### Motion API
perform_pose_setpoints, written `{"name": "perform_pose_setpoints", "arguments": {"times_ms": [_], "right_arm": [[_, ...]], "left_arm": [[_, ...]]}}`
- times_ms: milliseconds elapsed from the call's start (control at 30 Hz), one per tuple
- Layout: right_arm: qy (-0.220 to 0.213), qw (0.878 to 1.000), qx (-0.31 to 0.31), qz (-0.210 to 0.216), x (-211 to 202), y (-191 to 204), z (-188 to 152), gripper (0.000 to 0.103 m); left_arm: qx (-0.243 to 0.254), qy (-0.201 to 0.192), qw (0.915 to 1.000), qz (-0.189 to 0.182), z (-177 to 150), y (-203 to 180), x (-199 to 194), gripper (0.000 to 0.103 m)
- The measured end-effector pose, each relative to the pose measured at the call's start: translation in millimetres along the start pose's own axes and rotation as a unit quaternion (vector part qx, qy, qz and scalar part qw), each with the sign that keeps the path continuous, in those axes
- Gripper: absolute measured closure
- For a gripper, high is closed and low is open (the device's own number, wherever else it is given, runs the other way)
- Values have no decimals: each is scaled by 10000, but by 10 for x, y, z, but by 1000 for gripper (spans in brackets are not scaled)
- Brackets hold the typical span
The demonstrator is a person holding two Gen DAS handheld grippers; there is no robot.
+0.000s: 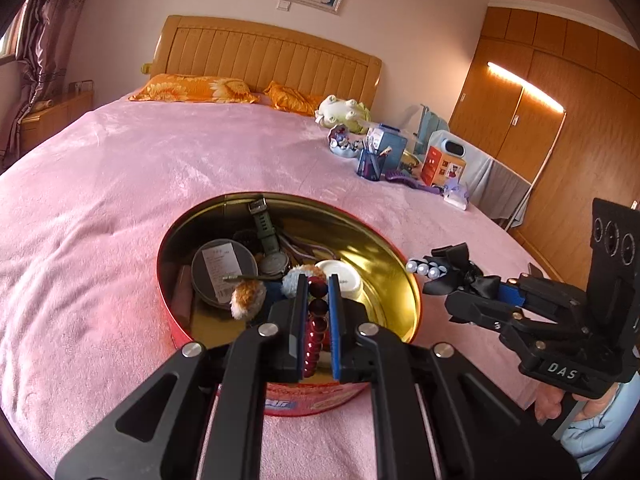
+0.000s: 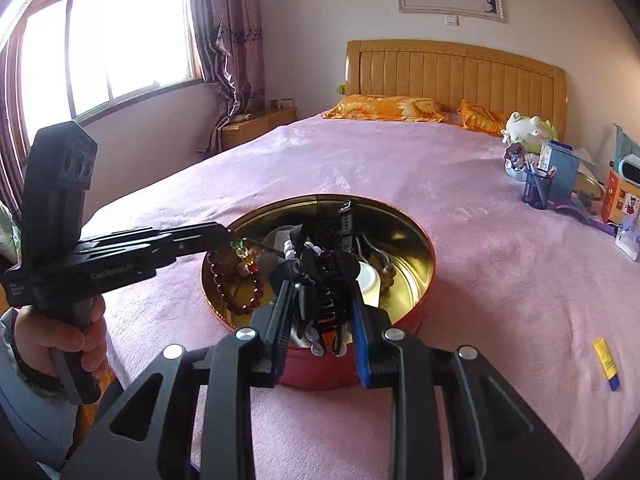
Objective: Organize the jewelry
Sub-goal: 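Carry the bracelet into the tin with the left tool while the right tool carries the black clip over it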
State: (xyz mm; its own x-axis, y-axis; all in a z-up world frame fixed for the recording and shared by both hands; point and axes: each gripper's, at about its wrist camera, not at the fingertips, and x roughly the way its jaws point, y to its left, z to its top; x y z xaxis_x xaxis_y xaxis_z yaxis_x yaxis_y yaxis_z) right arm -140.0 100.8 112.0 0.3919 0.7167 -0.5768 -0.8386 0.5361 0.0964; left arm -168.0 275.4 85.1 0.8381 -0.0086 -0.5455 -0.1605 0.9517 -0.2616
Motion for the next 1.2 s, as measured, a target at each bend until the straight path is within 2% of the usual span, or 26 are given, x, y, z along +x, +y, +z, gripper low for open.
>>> {"name": "perform_pose_setpoints", "arguments": {"times_ms": [200, 333, 433, 533, 700, 833, 967, 1100, 1167, 1200], "right_arm": [[-36, 10000, 86, 4, -98, -70, -68, 75], [-110, 9999, 110, -9, -210, -127, -115, 75], [-204, 9995, 229, 14, -287, -216, -164, 75], [-262, 9988, 413, 57, -327, -315, -210, 75], [-321, 9982, 498, 25, -392, -397, -271, 75], [-431, 9975, 565, -56, -531, -488, -329, 75], [-519, 9958, 746, -57, -626, -604, -391, 75], [-540, 9952, 813, -59, -677, -672, -433, 75], [-550, 9950, 834, -77, -695, -698, -445, 75], [-551, 9949, 844, -85, -707, -708, -452, 75]], "left_arm": [[-93, 524, 9985, 150, -89, 93, 354, 93], [269, 1093, 9935, 155, 10, 68, 568, 93], [839, 1709, 9814, 232, 15, -21, 701, 93], [1294, 2118, 9676, 461, -10, -66, 817, 93], [1222, 2465, 9599, 546, 31, -27, 991, 93], [1318, 2830, 9483, 577, 3, -61, 1124, 93], [1531, 2994, 9391, 707, 20, -136, 1133, 93], [1536, 3042, 9365, 827, 29, -159, 1131, 92], [1508, 3002, 9371, 946, 35, -158, 1122, 81], [1488, 2937, 9382, 1065, 52, -154, 1110, 63]]}}
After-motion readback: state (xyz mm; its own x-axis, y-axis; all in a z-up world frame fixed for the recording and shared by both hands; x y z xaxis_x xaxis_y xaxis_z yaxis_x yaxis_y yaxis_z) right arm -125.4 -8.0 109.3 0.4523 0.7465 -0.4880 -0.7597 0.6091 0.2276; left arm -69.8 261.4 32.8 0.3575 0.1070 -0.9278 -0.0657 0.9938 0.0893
